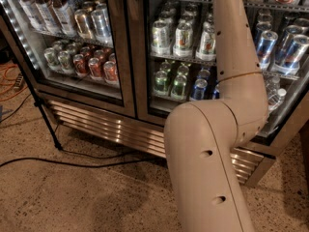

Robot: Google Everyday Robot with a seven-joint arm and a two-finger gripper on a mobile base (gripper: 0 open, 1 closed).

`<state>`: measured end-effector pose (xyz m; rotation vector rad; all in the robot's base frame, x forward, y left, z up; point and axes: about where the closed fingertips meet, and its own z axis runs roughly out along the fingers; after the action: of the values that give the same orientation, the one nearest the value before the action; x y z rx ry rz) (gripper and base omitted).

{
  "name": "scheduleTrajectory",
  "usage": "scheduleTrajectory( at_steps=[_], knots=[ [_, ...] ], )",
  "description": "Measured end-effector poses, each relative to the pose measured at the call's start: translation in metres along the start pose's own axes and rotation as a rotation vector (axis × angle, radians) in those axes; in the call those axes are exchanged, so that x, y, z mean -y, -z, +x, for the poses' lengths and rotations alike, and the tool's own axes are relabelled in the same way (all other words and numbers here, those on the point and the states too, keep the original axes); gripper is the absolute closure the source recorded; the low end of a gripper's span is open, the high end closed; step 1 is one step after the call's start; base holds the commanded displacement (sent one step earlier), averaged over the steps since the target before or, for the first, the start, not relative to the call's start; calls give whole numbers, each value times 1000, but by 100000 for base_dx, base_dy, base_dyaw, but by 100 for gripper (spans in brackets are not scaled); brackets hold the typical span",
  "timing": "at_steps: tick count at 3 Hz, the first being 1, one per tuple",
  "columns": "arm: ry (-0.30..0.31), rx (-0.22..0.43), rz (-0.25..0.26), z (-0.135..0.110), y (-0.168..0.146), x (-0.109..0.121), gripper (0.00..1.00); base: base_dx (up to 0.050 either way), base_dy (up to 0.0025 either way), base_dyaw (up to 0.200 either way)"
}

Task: Open right fridge door

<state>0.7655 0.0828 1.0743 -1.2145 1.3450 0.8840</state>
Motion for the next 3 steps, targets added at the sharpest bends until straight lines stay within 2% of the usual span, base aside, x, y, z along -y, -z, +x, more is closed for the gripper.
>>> scheduleTrajectory(
  at_steps=[3],
  knots=[
    [0, 1, 3, 12, 1, 6, 100, 0, 0, 0]
  ],
)
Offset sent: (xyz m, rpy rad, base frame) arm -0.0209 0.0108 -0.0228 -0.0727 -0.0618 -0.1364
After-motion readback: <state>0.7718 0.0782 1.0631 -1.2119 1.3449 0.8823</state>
